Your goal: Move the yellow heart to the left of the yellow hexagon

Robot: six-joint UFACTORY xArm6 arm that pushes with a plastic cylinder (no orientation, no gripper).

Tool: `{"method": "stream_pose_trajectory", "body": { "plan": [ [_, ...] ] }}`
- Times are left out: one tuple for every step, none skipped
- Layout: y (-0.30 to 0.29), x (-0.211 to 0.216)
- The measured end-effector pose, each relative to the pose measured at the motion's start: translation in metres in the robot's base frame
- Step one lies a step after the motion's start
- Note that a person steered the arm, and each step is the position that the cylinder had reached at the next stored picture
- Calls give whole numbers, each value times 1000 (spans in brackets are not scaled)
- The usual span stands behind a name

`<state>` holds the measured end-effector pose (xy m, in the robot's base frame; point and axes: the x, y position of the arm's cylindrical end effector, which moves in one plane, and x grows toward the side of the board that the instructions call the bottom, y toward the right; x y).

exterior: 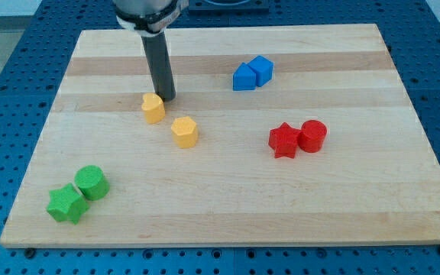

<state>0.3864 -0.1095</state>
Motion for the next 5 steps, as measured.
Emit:
{"method": "stream_pose_trajectory", "body": {
  "plan": [
    [0, 31],
    [-1, 58],
    [-5, 63],
    [-4, 62],
    [-4, 53]
  ]
}}
